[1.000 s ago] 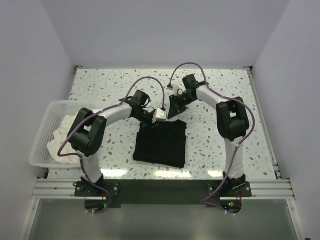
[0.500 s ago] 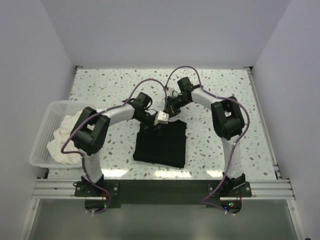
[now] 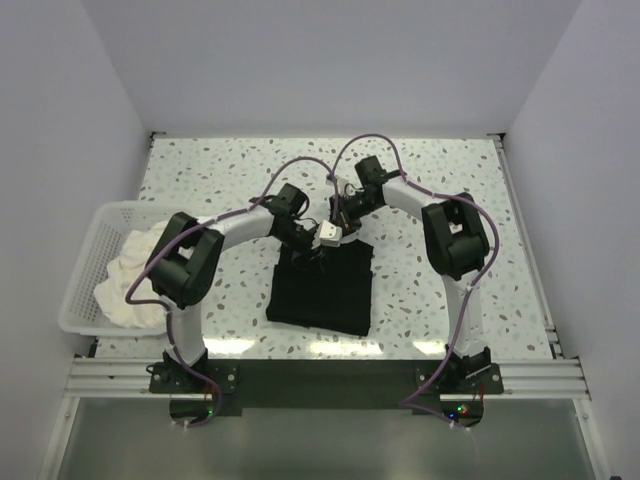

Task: Fold and stack the t-shirts
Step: Fold the tshirt

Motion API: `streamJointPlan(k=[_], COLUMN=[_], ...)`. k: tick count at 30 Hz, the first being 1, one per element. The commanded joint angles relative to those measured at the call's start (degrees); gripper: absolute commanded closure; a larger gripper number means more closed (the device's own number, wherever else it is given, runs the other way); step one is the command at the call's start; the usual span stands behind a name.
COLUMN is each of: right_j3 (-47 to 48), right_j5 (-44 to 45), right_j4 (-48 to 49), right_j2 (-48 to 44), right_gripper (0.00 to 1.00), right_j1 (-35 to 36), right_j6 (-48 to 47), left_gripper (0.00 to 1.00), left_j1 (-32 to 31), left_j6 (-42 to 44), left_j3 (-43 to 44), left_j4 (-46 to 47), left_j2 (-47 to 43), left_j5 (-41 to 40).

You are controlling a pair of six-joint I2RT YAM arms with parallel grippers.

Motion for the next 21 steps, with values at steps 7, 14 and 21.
streamJointPlan(k=[7, 14, 21], right_j3=[1.7, 2.4, 2.2], right_j5=[-3.4, -4.6, -2.0], right_j4=[-3.7, -7.8, -10.0], right_j2=[1.1, 0.9, 4.4], right_gripper=[0.90, 0.90, 0.91], right_j1=[1.3, 1.8, 2.4], right_j6=[-2.8, -6.3, -11.4], left_gripper=[0.64, 0.94, 1.00], left_j1=[-1.0, -1.0, -1.7], left_j6=[-0.3, 0.6, 0.9], left_j3=[1.0, 0.3, -1.8], left_j4=[-1.7, -1.5, 0.8], left_j2=[1.6, -0.3, -4.2], left_j5=[-0.8, -0.2, -1.8])
